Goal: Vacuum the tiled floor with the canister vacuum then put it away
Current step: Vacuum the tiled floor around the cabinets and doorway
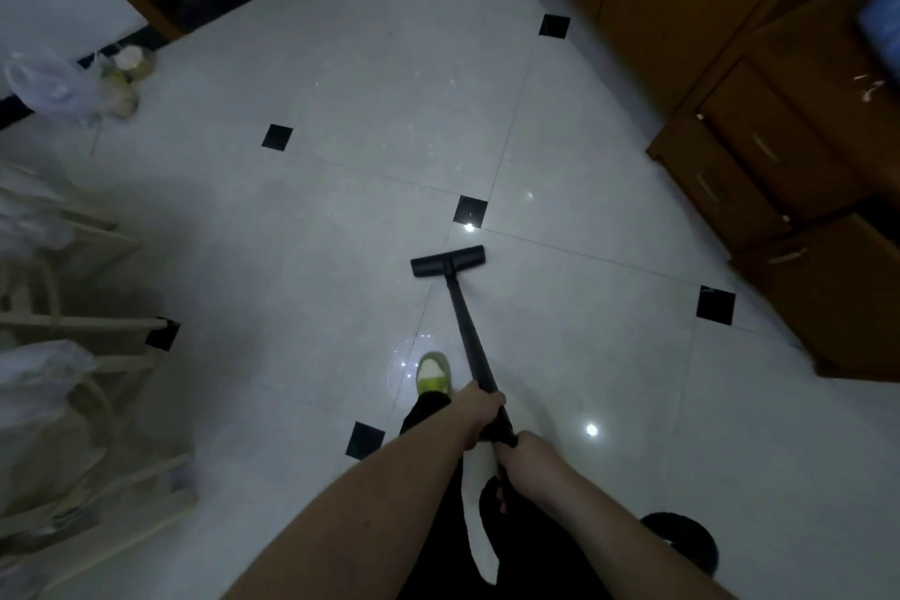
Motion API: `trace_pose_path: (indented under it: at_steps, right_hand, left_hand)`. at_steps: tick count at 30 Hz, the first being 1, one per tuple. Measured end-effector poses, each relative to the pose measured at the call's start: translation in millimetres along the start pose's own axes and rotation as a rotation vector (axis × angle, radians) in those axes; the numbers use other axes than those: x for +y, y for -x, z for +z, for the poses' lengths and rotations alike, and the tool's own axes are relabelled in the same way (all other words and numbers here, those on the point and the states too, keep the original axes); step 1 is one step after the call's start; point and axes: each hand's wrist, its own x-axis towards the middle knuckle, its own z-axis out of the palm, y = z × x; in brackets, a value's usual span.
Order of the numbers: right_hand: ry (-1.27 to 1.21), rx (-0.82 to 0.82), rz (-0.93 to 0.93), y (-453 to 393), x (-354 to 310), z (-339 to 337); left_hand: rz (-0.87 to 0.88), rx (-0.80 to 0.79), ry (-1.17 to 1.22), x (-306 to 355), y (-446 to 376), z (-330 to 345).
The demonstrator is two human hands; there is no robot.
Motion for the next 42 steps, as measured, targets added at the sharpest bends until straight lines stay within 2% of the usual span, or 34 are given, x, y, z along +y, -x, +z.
trace_pose_path:
  at_steps: [6, 9, 12, 21, 33, 42]
  right_hand:
    - [-0.007, 0.074, -0.060, -21.3, -58.3, 13.5]
    - [-0.192, 0.068, 0.004, -30.5, -94.6, 23.5]
    - [-0.247, 0.061, 0.022, -38.7, -128.5, 25.6]
    - [-0.174, 0.124, 0.048, -51.4, -185.2, 16.2]
    - [-0.292, 0.036, 0.061, -20.6, -167.9, 8.2]
    - [-0.206, -0.019, 0.084, -12.2, -135.5, -15.3]
  left_hand:
    - [0.088, 0.023, -0.164, 41.8, -37.9, -38.8]
    - [0.106, 0.001, -0.196, 68.5, -49.3, -67.2]
    - [0.108, -0.023, -0.248, 93.0, -62.6, -92.0]
    - [0.071, -0.117, -0.122, 138.0, -76.0, -120.2]
    - [0.015, -0.135, -0.147, 126.3, -54.5, -113.9]
    - [-0.034, -0.120, -0.079, 114.4, -53.3, -78.1]
